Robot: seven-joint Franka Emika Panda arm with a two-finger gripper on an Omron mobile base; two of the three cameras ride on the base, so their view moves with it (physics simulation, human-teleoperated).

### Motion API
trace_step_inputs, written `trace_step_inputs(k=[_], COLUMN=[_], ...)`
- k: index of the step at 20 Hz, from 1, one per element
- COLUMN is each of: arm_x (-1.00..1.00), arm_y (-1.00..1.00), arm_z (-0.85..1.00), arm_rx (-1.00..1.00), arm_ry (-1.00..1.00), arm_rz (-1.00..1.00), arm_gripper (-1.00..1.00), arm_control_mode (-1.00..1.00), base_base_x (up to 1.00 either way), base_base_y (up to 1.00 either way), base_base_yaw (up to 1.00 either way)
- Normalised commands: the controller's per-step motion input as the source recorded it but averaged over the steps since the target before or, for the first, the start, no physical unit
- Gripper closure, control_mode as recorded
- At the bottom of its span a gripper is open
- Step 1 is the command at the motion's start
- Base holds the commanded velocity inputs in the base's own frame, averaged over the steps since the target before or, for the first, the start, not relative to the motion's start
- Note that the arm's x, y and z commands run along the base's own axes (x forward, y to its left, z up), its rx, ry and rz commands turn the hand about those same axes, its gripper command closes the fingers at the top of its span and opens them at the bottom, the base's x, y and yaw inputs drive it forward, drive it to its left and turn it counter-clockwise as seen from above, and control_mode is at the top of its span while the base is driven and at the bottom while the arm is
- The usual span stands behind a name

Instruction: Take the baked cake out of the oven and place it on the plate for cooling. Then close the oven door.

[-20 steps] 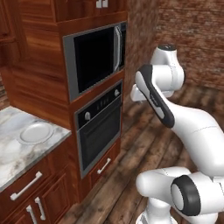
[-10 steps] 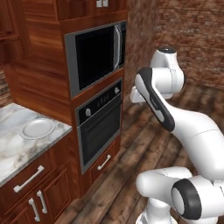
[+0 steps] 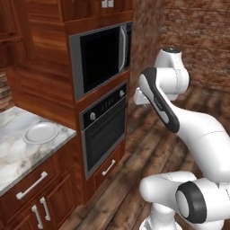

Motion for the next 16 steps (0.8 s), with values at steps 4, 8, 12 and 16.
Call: trace_step_inputs(k=[4,8,12,16], arm_x=[0.00,0.00,0.00,0.00], arm_y=[0.00,0.00,0.00,0.00], arm_z=[0.00,0.00,0.00,0.00], arm_rx=[0.00,0.00,0.00,0.00], arm_ry=[0.00,0.00,0.00,0.00], arm_rz=[0.00,0.00,0.00,0.00], arm_gripper=[-1.00,-1.00,-1.00,-1.00], arm_control_mode=[1.00,1.00,1.00,1.00], base_base_x=[0.32,0.44,0.42,0.37], base_base_y=[0.46,0.34,0.05,0.00], base_base_yaw=[-0.02,-0.04,-0.07,-0.17])
